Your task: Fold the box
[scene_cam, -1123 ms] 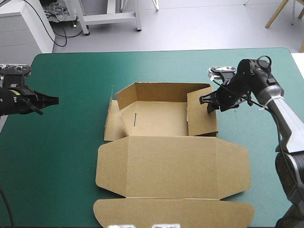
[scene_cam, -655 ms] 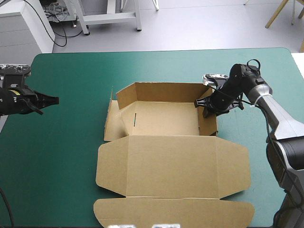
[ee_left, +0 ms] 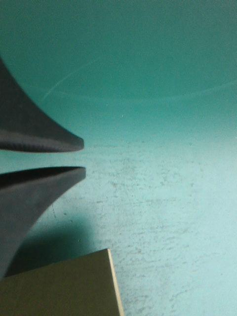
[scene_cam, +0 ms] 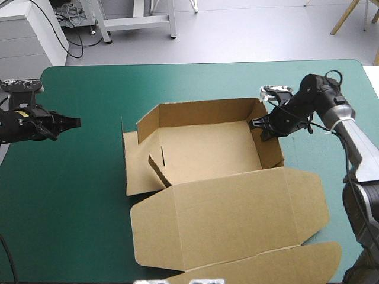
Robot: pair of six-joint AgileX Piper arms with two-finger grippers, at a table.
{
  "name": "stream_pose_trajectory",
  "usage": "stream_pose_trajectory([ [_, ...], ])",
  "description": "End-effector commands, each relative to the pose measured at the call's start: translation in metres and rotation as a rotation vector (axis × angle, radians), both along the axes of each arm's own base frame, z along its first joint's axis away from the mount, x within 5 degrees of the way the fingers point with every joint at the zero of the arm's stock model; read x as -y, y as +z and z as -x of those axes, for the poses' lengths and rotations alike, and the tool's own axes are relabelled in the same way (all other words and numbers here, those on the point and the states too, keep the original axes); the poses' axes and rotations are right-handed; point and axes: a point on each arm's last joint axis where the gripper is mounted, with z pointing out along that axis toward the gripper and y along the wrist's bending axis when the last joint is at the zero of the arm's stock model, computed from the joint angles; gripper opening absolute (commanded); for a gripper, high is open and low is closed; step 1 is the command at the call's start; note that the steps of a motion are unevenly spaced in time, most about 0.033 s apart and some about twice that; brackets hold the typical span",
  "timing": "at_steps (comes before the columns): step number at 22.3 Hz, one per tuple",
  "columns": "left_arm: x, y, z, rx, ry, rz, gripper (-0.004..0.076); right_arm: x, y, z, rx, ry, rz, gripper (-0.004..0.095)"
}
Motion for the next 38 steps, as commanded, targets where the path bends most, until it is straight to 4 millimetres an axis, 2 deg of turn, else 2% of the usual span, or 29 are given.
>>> stream_pose_trajectory([
  [1,0.007,0.018,0.003,0.107,-0.007,0.080,0.0255,0.014,0.058,0.019,0.155,-0.032,-0.151,-0.0014],
  [4,0.016,0.020,-0.001,0.124,-0.025,0.229,0.0510,0.034,0.092,0.037,0.267,-0.067,-0.229,-0.0014],
  [5,0.018,0.020,-0.003,0.123,-0.028,0.262,0.0532,0.036,0.099,0.041,0.289,-0.074,-0.252,-0.0014],
  [6,0.021,0.019,-0.005,0.114,-0.036,0.311,0.0538,0.039,0.109,0.047,0.325,-0.077,-0.287,-0.0014],
  [9,0.029,0.014,-0.007,0.057,-0.069,0.416,0.0538,0.038,0.122,0.056,0.376,-0.055,-0.321,-0.0014],
  [13,0.034,0.013,-0.009,0.022,-0.103,0.489,0.0538,0.037,0.125,0.059,0.395,-0.042,-0.320,-0.0014],
  [17,0.042,0.017,-0.005,0.034,-0.200,0.525,0.0526,0.039,0.125,0.052,0.431,-0.076,-0.316,-0.0014],
  [19,0.048,0.019,-0.002,0.031,-0.271,0.566,0.0505,0.036,0.123,0.047,0.442,-0.094,-0.325,-0.0014],
  [23,0.051,0.021,0.000,0.015,-0.308,0.601,0.0471,0.007,0.108,0.035,0.436,-0.053,-0.287,-0.0014],
  [25,0.053,0.020,0.003,-0.013,-0.334,0.601,0.0448,-0.011,0.092,0.024,0.442,-0.065,-0.278,-0.0014],
  [31,0.055,0.018,0.007,-0.050,-0.368,0.601,0.0401,-0.043,0.057,0.005,0.354,-0.085,-0.312,-0.0014],
  [38,0.055,0.018,0.008,-0.057,-0.378,0.599,0.0391,-0.085,0.038,-0.002,0.324,-0.069,-0.390,-0.0014],
])
